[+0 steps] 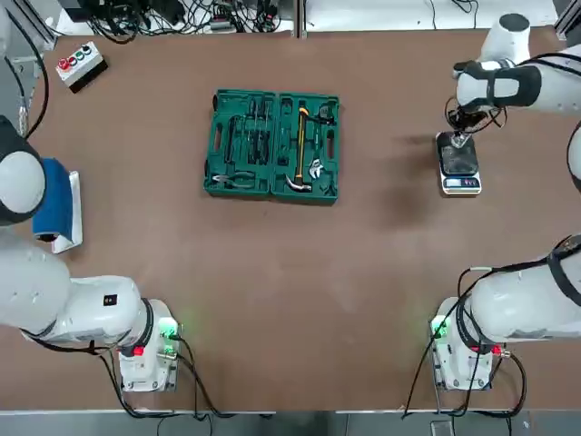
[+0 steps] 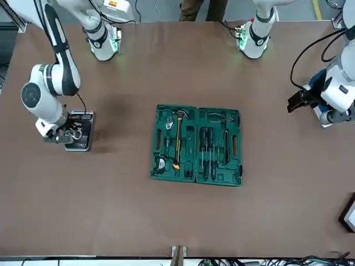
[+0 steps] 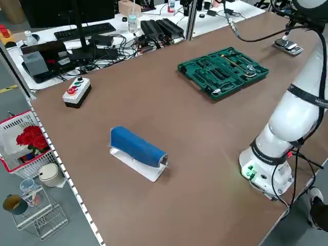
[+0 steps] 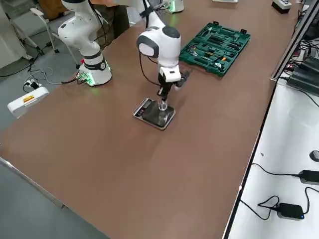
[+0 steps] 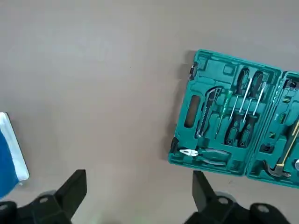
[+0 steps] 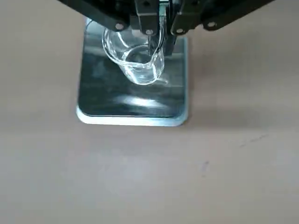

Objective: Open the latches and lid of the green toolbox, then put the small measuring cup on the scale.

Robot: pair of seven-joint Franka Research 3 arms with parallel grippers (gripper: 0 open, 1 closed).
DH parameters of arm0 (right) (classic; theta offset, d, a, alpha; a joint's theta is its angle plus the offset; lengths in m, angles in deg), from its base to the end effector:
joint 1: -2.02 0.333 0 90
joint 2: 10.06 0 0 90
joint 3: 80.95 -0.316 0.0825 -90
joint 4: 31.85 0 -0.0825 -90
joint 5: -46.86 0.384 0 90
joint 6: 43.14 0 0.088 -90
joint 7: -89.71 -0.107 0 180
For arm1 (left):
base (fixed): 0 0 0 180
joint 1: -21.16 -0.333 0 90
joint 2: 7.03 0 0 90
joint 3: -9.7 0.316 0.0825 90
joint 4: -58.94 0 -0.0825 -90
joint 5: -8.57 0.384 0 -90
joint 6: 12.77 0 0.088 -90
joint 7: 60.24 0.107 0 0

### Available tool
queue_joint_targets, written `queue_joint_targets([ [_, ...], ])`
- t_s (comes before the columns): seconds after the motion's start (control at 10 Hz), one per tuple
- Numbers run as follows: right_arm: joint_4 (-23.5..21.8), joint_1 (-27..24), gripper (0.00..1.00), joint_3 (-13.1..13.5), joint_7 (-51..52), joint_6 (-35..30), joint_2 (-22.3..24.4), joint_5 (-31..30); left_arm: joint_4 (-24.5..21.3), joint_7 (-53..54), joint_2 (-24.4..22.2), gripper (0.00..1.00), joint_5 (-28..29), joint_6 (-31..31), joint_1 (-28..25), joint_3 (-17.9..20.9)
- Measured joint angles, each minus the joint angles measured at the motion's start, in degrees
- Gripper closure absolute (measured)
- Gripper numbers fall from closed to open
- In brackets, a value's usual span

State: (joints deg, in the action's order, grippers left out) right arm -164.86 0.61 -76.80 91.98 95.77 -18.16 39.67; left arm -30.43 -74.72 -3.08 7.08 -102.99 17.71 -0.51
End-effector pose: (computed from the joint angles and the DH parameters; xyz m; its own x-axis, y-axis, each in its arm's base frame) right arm 0.5129 -0.0506 0.2770 0.9982 0.0373 -0.0462 0.0412 -0.9954 0.0870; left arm 0.5701 -0.0669 0.5918 0.9891 0.1342 -0.0609 0.1359 -0.9904 0.0237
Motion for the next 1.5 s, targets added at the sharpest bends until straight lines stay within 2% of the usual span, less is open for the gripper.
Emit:
queue_joint_targets([
  [0.5,-2.0,-0.7,0.93,1.2,2.5,2.7,-0.3,0.0,0.1,-0.2,0.9,0.00,-0.4,0.0,0.1,0.0],
  [1.1,-2.6,-0.7,0.92,1.3,2.6,3.2,-1.3,0.0,0.1,-0.2,1.0,0.00,-0.5,0.0,0.1,0.0],
  [1.3,-2.6,-0.7,0.81,1.3,2.6,3.2,-1.4,0.0,0.1,-0.2,1.0,0.00,-0.5,0.0,0.1,0.0],
  [1.5,-2.5,-0.6,0.52,1.3,2.7,3.2,-1.4,0.0,0.1,-0.2,1.0,0.00,-0.5,0.0,0.1,0.0],
])
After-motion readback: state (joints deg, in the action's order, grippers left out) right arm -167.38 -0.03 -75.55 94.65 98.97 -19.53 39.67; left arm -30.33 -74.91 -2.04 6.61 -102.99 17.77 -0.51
